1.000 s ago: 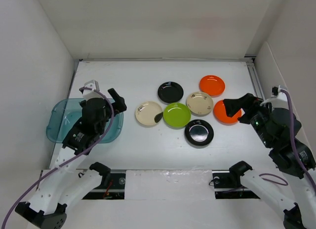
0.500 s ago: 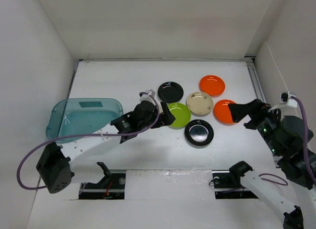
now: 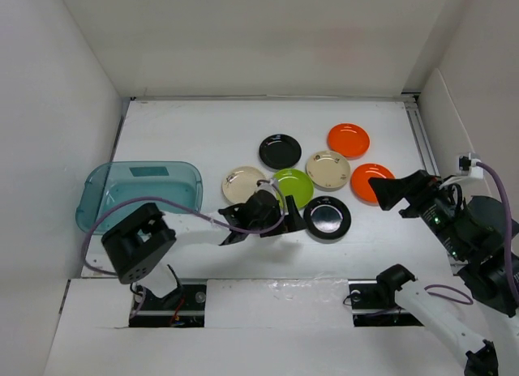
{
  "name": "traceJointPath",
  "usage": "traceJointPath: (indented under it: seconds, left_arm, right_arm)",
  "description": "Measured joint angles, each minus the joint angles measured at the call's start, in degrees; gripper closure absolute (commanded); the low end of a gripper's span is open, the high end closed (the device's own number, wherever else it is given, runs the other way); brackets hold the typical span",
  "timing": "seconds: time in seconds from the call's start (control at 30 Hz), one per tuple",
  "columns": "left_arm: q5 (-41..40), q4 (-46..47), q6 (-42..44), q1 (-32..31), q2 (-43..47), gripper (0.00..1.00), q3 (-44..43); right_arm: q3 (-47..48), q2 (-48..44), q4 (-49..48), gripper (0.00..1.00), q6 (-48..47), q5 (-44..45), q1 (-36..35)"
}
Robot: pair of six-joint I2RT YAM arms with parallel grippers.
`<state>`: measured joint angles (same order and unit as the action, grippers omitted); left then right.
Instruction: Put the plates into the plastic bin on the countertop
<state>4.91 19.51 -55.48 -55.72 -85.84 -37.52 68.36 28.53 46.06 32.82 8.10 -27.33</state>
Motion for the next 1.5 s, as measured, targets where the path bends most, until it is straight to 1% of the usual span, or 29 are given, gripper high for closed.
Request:
traceJointPath:
  seconds: [0.1,0.17,0.2,0.33,0.37,0.43,0.53,0.57,0.63,0.7,0.87,0.97,1.0,1.03,1.07,1.3,1.43,1.5]
  left_arm:
    - [0.24,2.23,-1.77,-2.01,-6.93,0.02,-2.84]
    - [0.22,4.33,-2.43,-2.38,-9.55,0.04,-5.05]
    - [0.17,5.14,-2.91,-2.43,-10.67,0.1,-5.64]
    - [-0.44,8.02,-4.7,-2.45,-14.32,0.28,-7.72]
    - [-0.59,8.5,-5.2,-2.45,-14.99,0.31,-8.07]
    - [-1.05,8.76,-6.12,-2.45,-16.11,0.41,-8.72]
    - [-2.34,8.02,-7.28,-2.6,-17.31,0.6,-9.49]
    - [-2.58,7.72,-7.58,-2.69,-17.75,0.63,-9.66]
    - [-2.89,7.1,-8.02,-2.86,-18.47,0.65,-10.38]
    - [-3.17,6.58,-8.22,-3.06,-18.84,0.69,-10.97]
    - [-3.76,5.95,-9.14,-3.1,-19.21,0.72,-11.28]
    - [-4.0,6.23,-9.77,-3.08,-19.87,0.82,-11.39]
    - [-4.02,6.49,-10.03,-3.08,-20.17,0.87,-11.41]
    - [-4.09,6.62,-10.23,-3.08,-20.48,0.97,-11.52]
    - [-4.15,6.67,-10.64,-3.08,-20.83,1.0,-11.72]
    - [-4.11,6.56,-10.75,-3.19,-21.64,1.0,-12.85]
    - [-3.17,1.44,-7.5,-3.82,-21.35,1.0,-16.35]
    - [-2.38,-1.53,-5.49,-4.37,-19.87,1.0,-17.68]
  right_arm:
    - [-0.02,-0.2,-0.24,0.0,0.13,-1.07,0.0]
    - [-0.02,-0.57,-0.22,0.0,0.22,-1.4,0.0]
    - [-0.02,-0.81,-0.2,0.0,0.24,-1.55,0.0]
    - [0.11,-2.16,-0.15,0.0,0.24,-1.92,0.0]
    - [0.17,-2.58,-0.04,0.0,0.26,-1.97,0.0]
    - [0.28,-3.45,-0.04,0.0,0.24,-2.05,0.0]
    - [0.72,-4.52,0.24,0.0,0.26,-2.08,0.0]
    - [0.92,-4.7,0.28,0.0,0.26,-2.08,0.0]
    - [1.16,-4.96,0.28,0.0,0.26,-2.08,0.0]
    - [1.36,-5.11,0.22,0.0,0.26,-2.08,0.0]
    - [1.36,-5.11,0.28,0.0,0.26,-2.08,0.0]
    - [1.36,-5.11,0.26,0.0,0.26,-2.08,0.0]
    - [1.36,-5.11,0.26,0.0,0.26,-2.08,0.0]
    - [1.36,-5.11,0.26,0.0,0.26,-2.08,0.0]
    - [1.36,-5.11,0.26,0.0,0.26,-2.08,0.0]
    - [1.36,-5.11,0.26,0.0,0.24,-2.08,0.0]
    - [1.36,-5.11,0.26,0.0,0.24,-2.08,0.0]
    - [1.38,-5.11,0.26,0.0,0.24,-2.03,0.0]
